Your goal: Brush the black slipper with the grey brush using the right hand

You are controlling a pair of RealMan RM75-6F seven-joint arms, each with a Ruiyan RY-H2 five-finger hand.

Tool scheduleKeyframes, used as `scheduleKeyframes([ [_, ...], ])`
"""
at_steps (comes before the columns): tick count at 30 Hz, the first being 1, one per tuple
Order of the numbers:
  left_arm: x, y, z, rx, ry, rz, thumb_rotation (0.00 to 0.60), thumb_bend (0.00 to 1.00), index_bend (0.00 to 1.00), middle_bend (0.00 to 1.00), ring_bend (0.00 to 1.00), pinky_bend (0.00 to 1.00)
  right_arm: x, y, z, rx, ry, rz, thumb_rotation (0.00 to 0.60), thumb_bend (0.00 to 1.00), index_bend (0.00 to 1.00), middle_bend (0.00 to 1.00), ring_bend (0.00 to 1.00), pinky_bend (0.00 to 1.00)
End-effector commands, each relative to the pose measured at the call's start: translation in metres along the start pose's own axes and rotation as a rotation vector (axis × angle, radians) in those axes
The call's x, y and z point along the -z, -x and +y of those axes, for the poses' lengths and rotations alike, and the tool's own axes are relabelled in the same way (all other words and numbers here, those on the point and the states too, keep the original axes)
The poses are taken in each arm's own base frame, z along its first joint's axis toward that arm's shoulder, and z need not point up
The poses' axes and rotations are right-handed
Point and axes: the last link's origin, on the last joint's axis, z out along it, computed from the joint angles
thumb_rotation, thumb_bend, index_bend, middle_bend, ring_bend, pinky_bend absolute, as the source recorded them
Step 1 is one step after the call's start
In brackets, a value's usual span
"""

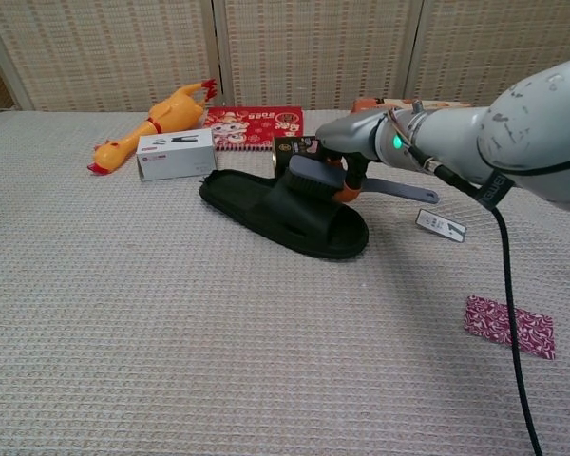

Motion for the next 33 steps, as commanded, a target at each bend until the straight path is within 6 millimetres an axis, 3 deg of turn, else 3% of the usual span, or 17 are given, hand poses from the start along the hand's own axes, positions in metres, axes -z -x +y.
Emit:
scheduleKeyframes([
  [1, 0.0, -0.001, 0.0, -0.012, 0.006, 0.008, 0.6, 0.54, 0.0, 0.0, 0.0, 0.12, -0.002, -0.002, -0.003, -0.008, -0.004, 0.006, 0.6, 0.43, 0.76, 0.55, 0.54, 0.85],
  [8, 0.001, 0.0, 0.002, -0.015, 0.015, 0.013, 0.6, 0.54, 0.0, 0.0, 0.0, 0.12, 0.001, 0.013, 0.006, 0.032, 0.02, -0.041, 0.6, 0.43, 0.76, 0.55, 0.54, 0.85],
  [18, 0.003, 0.003, 0.007, -0.028, 0.026, 0.004, 0.6, 0.54, 0.0, 0.0, 0.0, 0.12, 0.041, 0.013, 0.056, 0.065, 0.139, -0.067, 0.6, 0.45, 0.76, 0.55, 0.54, 0.85],
  [21, 0.002, 0.003, 0.008, -0.032, 0.025, 0.002, 0.6, 0.54, 0.0, 0.0, 0.0, 0.12, 0.061, 0.028, 0.08, 0.108, 0.196, -0.112, 0.6, 0.45, 0.75, 0.55, 0.54, 0.85],
  [27, 0.002, 0.004, 0.009, -0.036, 0.026, 0.0, 0.6, 0.54, 0.0, 0.0, 0.0, 0.12, 0.09, 0.077, 0.115, 0.077, 0.219, -0.149, 0.6, 0.46, 0.7, 0.55, 0.54, 0.83],
  [30, 0.001, 0.005, 0.008, -0.037, 0.022, -0.004, 0.6, 0.54, 0.0, 0.0, 0.0, 0.12, 0.097, 0.1, 0.128, 0.059, 0.217, -0.129, 0.6, 0.46, 0.62, 0.54, 0.49, 0.76],
  [33, 0.001, 0.006, 0.008, -0.039, 0.018, -0.008, 0.6, 0.54, 0.0, 0.0, 0.0, 0.12, 0.098, 0.115, 0.136, 0.062, 0.211, -0.123, 0.6, 0.46, 0.53, 0.44, 0.39, 0.68],
])
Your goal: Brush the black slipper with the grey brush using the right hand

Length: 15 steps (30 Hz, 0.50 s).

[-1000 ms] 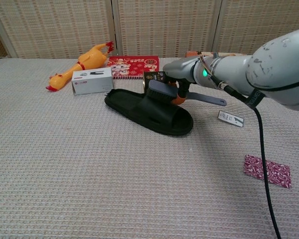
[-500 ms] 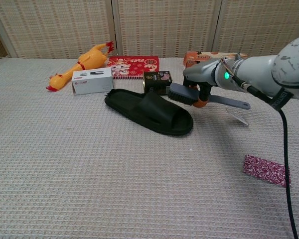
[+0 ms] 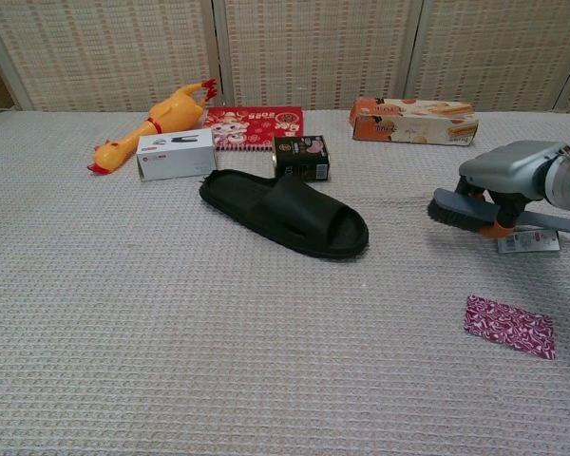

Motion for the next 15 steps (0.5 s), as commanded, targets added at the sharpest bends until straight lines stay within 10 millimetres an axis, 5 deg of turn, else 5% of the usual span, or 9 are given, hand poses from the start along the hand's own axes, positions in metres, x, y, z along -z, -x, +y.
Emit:
scheduleKeyframes([
  [1, -0.0004, 0.0008, 0.0004, -0.003, 0.0, -0.003, 0.6, 0.54, 0.0, 0.0, 0.0, 0.12, 0.0014, 0.0362, 0.0172, -0.013, 0.002, 0.003, 0.6, 0.46, 0.47, 0.39, 0.35, 0.65],
  [8, -0.0002, 0.0024, 0.0019, -0.003, -0.005, -0.009, 0.6, 0.56, 0.0, 0.0, 0.0, 0.12, 0.0006, 0.0385, 0.0156, -0.039, -0.056, 0.052, 0.6, 0.46, 0.06, 0.16, 0.19, 0.55],
  [15, 0.0014, 0.0028, 0.0035, -0.008, 0.0, -0.013, 0.6, 0.56, 0.0, 0.0, 0.0, 0.13, 0.0092, 0.0406, 0.021, -0.043, -0.08, 0.035, 0.6, 0.42, 0.0, 0.02, 0.06, 0.39],
])
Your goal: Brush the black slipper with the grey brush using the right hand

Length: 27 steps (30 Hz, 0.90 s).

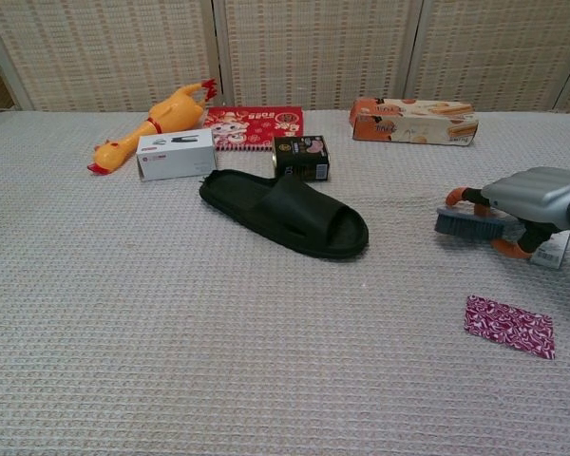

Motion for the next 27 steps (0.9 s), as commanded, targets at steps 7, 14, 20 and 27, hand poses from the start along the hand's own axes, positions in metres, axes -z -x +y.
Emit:
scheduleKeyframes([
  [7, 0.002, 0.001, 0.002, -0.006, 0.006, -0.005, 0.6, 0.56, 0.0, 0.0, 0.0, 0.13, 0.039, -0.012, 0.016, -0.057, -0.002, 0.042, 0.6, 0.29, 0.0, 0.0, 0.0, 0.28],
  [14, 0.001, 0.003, 0.002, -0.015, -0.001, -0.012, 0.6, 0.56, 0.0, 0.0, 0.0, 0.13, 0.108, -0.035, 0.046, -0.159, 0.065, 0.22, 0.6, 0.22, 0.0, 0.0, 0.0, 0.22],
  [20, 0.002, 0.002, 0.004, -0.026, 0.002, 0.007, 0.6, 0.56, 0.0, 0.0, 0.0, 0.13, 0.181, -0.019, 0.072, -0.222, 0.153, 0.412, 0.6, 0.21, 0.0, 0.0, 0.0, 0.04],
  [27, 0.0, 0.0, 0.001, -0.024, -0.006, 0.036, 0.6, 0.52, 0.0, 0.0, 0.0, 0.13, 0.241, 0.02, 0.078, -0.21, 0.288, 0.591, 0.6, 0.21, 0.0, 0.0, 0.0, 0.0],
])
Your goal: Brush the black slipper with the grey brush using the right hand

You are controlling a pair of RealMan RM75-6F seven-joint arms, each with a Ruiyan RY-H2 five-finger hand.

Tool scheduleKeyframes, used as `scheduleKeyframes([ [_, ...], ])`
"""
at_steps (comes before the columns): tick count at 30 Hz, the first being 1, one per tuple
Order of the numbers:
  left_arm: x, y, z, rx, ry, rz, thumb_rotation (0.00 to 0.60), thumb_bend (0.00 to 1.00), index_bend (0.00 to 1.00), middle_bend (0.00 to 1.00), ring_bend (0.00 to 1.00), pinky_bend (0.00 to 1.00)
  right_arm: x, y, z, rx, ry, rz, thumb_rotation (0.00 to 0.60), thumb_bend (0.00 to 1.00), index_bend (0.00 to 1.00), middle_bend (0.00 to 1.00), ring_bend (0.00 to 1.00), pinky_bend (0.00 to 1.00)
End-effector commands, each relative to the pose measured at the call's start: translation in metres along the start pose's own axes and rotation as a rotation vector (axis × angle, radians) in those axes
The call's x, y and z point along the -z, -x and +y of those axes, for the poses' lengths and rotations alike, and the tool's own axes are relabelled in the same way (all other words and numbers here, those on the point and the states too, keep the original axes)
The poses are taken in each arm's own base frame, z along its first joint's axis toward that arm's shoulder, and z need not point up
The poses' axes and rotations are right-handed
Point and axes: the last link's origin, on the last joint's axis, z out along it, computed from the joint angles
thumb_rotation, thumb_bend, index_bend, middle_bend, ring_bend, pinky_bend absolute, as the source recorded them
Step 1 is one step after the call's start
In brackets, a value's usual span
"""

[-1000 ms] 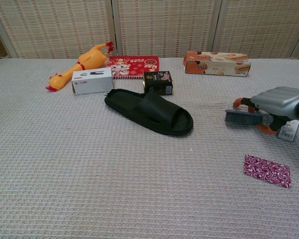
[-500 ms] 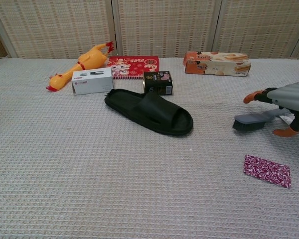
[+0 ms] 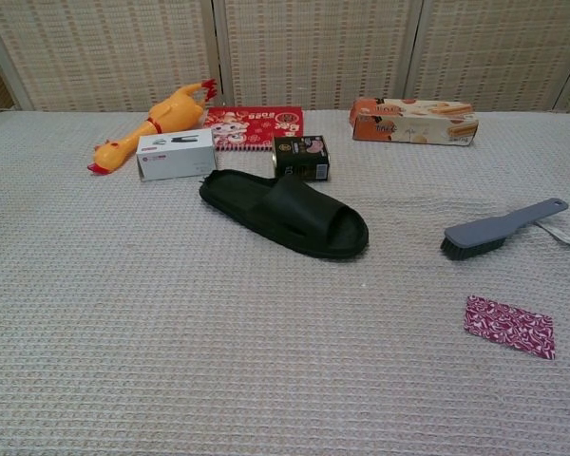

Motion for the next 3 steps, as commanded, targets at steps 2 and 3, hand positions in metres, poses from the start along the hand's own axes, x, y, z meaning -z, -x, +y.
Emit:
scheduleKeyframes([
  [2, -0.0021, 0.0004, -0.0015, 0.003, -0.01, 0.006, 0.6, 0.5, 0.0, 0.0, 0.0, 0.13, 0.0506, 0.0067, 0.016, -0.012, 0.045, 0.058, 0.6, 0.21, 0.0, 0.0, 0.0, 0.0],
  [3, -0.0026, 0.0002, -0.0012, 0.006, -0.008, 0.01, 0.6, 0.49, 0.0, 0.0, 0.0, 0.13, 0.0498, 0.0049, 0.0165, -0.022, 0.045, 0.063, 0.6, 0.2, 0.0, 0.0, 0.0, 0.0],
])
